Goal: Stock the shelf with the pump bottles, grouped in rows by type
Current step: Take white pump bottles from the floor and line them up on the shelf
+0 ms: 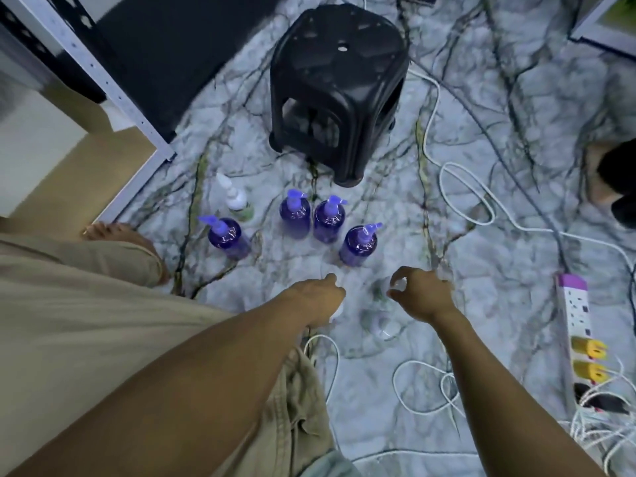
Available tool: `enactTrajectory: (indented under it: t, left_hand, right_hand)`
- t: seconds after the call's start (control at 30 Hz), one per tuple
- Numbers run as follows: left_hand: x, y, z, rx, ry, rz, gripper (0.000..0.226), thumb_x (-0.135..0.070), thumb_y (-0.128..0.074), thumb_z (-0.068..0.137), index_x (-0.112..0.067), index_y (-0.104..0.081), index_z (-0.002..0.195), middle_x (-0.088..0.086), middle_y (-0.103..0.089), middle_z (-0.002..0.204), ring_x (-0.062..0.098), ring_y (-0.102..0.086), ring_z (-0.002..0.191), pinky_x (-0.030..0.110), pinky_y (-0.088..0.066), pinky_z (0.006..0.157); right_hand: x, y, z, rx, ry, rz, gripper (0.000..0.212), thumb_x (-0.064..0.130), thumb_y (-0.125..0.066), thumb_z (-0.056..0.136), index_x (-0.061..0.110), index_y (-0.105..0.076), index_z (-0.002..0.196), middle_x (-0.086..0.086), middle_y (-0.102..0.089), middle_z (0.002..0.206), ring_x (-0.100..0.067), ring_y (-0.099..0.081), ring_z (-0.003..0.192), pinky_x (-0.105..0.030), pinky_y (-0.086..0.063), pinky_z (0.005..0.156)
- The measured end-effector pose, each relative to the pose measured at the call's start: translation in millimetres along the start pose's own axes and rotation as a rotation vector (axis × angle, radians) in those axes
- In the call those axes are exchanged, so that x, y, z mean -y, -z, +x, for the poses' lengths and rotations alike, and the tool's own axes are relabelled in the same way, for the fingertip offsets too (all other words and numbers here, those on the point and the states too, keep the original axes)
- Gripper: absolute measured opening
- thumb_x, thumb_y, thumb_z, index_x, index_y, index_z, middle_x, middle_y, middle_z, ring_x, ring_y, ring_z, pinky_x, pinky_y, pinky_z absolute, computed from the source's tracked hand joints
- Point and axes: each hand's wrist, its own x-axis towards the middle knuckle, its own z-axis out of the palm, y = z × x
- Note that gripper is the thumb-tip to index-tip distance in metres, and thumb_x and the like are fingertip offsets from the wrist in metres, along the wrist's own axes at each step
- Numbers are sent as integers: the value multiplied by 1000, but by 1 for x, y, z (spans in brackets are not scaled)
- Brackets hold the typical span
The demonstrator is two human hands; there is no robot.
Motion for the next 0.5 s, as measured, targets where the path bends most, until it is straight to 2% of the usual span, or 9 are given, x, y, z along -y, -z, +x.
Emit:
enactTrajectory:
  t: [0.07, 0.2, 0.33, 0.4, 0.5]
  left_hand:
    - [6, 5, -9, -13, 16, -24, 34, -6, -58, 92, -6, -52, 125, 15, -42, 128, 39, -60, 103, 39, -39, 71]
    - [16, 30, -34, -148, 25, -74, 33, -17, -57, 95, -11, -57, 127, 11, -47, 128, 34, -57, 112, 32, -36, 77]
    - [45, 49, -63, -238, 56, -101, 23, -11, -63, 91, -9, -64, 114, 10, -55, 121, 34, -61, 103, 42, -53, 82]
    - [58, 60, -83, -322, 95, -123, 21, -10, -62, 92, -10, -64, 113, 9, -54, 121, 33, -60, 105, 43, -52, 86]
    - [87, 71, -114, -449, 149, -193, 24, -7, -60, 91, -11, -64, 115, 6, -48, 121, 32, -56, 107, 47, -49, 90]
  right_hand:
    - [11, -1, -3, 8, 37, -40, 13, 39, -65, 88, 35, -63, 100, -1, -69, 103, -27, -61, 106, -47, -35, 106]
    - [42, 13, -12, -10, 125, -90, 14, 40, -63, 87, 37, -61, 100, 4, -68, 99, -23, -62, 103, -46, -31, 106]
    - [90, 42, -22, -20, 288, -163, 18, 45, -64, 85, 37, -60, 100, 10, -64, 94, -16, -57, 90, -44, -29, 98]
    - [120, 57, -26, -39, 390, -173, 19, 46, -66, 82, 36, -58, 97, 11, -63, 93, -15, -57, 91, -43, -29, 93]
    - [173, 82, -35, -75, 520, -214, 14, 44, -63, 82, 37, -54, 92, 11, -62, 89, -16, -58, 97, -43, -27, 94]
